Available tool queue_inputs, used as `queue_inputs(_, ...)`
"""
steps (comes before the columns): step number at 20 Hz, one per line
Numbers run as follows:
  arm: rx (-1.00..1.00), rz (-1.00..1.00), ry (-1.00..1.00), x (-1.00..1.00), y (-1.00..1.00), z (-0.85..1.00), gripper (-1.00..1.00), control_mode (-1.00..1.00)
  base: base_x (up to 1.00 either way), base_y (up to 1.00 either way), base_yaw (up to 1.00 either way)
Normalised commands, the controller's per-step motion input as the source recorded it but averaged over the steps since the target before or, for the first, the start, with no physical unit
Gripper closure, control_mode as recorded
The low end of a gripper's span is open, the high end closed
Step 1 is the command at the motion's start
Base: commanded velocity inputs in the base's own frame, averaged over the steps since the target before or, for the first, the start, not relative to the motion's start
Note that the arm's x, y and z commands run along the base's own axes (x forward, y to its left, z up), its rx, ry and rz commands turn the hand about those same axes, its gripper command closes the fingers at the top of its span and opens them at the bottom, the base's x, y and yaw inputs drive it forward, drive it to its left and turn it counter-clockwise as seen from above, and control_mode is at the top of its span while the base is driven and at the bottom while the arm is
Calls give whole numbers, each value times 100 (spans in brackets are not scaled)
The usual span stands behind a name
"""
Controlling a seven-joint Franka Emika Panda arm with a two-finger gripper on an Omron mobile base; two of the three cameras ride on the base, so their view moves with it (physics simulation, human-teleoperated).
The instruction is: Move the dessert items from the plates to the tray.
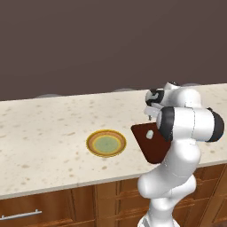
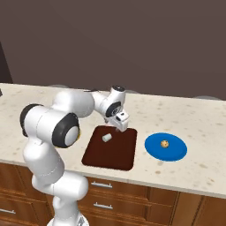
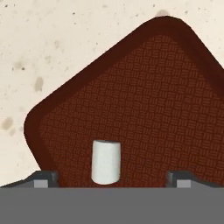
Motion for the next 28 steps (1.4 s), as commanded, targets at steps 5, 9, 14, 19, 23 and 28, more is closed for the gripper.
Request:
queue_inputs(5,0,0,7,-30,-52,43,-100,-100,0,0,0)
queue_inputs(9,-2,0,6,-29,-72,21,-100,-100,0,0,0)
queue_inputs(14,-2,0,10,-13,-68,5,-100,-100,0,0,0)
queue_inputs(19,0,0,7,0,-64,0,-100,-100,0,0,0)
queue_inputs(23,0,0,4,0,-66,0,-100,-100,0,0,0)
queue_inputs(28,0,0,0,0,-53,-17,-100,-100,0,0,0)
